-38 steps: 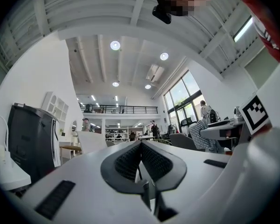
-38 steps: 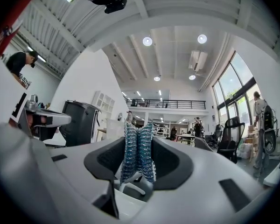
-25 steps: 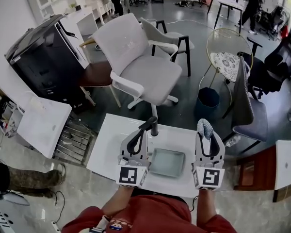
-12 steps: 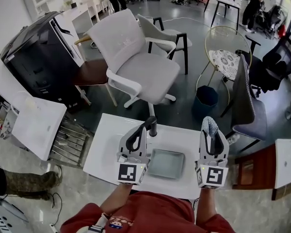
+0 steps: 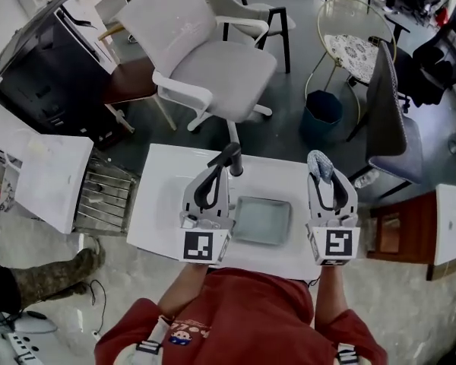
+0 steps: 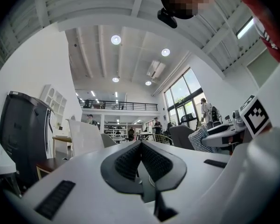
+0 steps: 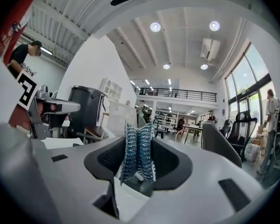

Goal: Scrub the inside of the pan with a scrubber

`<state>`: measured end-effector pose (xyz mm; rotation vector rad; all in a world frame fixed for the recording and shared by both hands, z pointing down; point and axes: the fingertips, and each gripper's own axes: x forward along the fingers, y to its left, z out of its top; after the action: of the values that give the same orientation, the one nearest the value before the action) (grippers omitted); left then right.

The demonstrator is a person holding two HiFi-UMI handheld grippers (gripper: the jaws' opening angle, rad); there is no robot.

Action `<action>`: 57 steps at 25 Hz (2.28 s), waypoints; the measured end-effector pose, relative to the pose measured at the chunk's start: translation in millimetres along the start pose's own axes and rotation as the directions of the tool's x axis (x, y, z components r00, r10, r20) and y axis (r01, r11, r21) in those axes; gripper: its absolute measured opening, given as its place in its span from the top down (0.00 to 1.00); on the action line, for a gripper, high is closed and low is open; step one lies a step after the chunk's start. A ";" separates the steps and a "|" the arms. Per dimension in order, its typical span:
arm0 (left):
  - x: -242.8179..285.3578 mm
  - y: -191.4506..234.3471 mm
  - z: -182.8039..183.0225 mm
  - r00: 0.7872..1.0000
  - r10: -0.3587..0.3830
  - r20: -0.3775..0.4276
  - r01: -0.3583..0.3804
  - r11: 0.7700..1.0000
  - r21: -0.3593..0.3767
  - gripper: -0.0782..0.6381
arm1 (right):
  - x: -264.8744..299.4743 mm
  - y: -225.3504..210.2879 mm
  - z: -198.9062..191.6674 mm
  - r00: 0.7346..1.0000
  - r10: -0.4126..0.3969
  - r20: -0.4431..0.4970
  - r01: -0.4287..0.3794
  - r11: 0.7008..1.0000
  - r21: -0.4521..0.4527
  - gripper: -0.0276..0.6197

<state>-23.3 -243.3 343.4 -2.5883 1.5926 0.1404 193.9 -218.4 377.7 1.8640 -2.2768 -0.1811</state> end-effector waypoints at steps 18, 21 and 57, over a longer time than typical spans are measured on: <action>-31.0 -22.4 -77.5 0.983 -0.077 -0.164 0.084 0.996 0.033 0.87 | -26.5 120.7 -158.4 0.766 0.427 -0.481 -0.537 0.836 -0.113 0.68; -39.3 -25.7 -86.7 0.978 -0.079 -0.190 0.086 0.996 0.025 0.87 | -42.0 145.0 -193.9 0.639 0.479 -0.602 -0.659 0.745 -0.107 0.68; -70.1 -31.1 -124.1 0.965 -0.076 -0.250 0.080 0.997 0.008 0.87 | -87.0 213.5 -311.5 0.163 0.511 -0.844 -0.873 0.473 0.117 0.70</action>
<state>-23.7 -183.8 476.6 -2.7396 1.5511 -0.2136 76.6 -81.8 720.9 0.2528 -1.8918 0.2869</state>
